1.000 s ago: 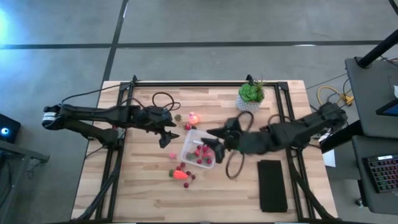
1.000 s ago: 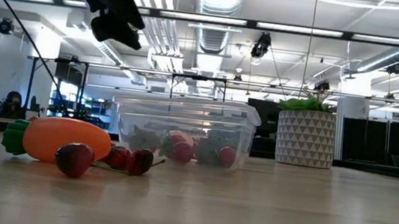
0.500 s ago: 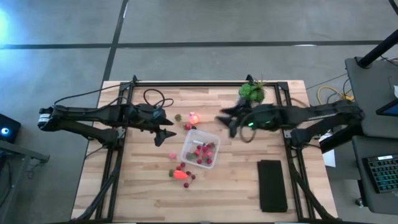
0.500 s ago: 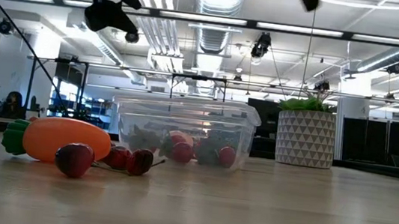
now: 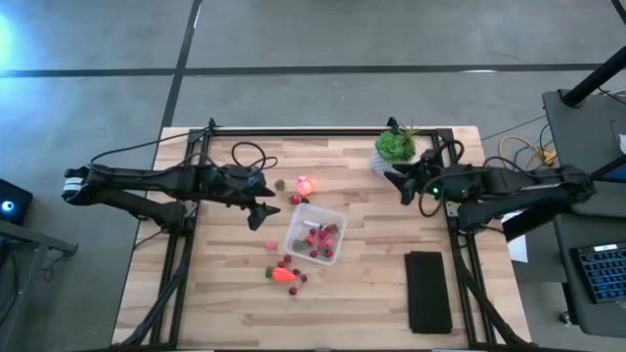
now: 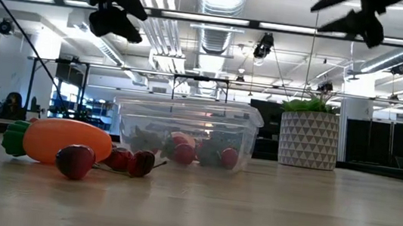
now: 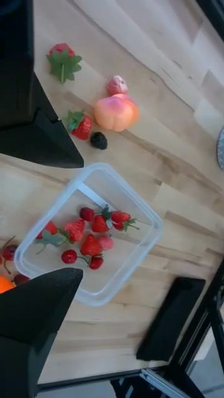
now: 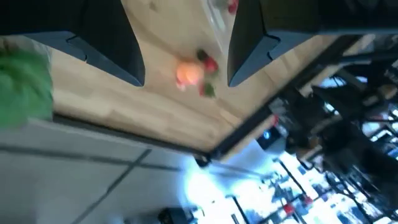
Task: Pick and placing Produce into tupperware
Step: Put the pink peach into the transparent container, then put the black raspberry into the transparent container
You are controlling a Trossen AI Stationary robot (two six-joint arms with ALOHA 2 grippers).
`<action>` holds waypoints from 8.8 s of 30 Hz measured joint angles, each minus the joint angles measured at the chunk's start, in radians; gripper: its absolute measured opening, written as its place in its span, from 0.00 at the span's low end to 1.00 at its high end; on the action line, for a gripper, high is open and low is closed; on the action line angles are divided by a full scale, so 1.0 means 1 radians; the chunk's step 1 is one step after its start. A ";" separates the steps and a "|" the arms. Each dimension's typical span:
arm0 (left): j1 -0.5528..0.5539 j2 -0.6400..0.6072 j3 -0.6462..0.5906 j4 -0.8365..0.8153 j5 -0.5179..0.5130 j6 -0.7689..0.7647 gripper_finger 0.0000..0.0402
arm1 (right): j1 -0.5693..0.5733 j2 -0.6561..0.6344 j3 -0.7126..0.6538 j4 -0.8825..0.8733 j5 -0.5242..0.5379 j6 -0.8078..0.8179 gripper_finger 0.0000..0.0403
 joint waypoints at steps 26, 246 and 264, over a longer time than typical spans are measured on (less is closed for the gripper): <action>0.000 0.065 0.004 0.096 0.004 0.000 0.65 | -0.021 -0.268 -0.226 -0.002 -0.224 -0.260 0.55; 0.055 0.446 0.219 0.113 0.297 0.234 0.53 | -0.024 -0.709 -0.636 0.279 -0.373 -0.297 0.55; -0.080 0.550 0.221 0.126 0.012 0.089 0.77 | -0.024 -0.709 -0.636 0.279 -0.373 -0.297 0.55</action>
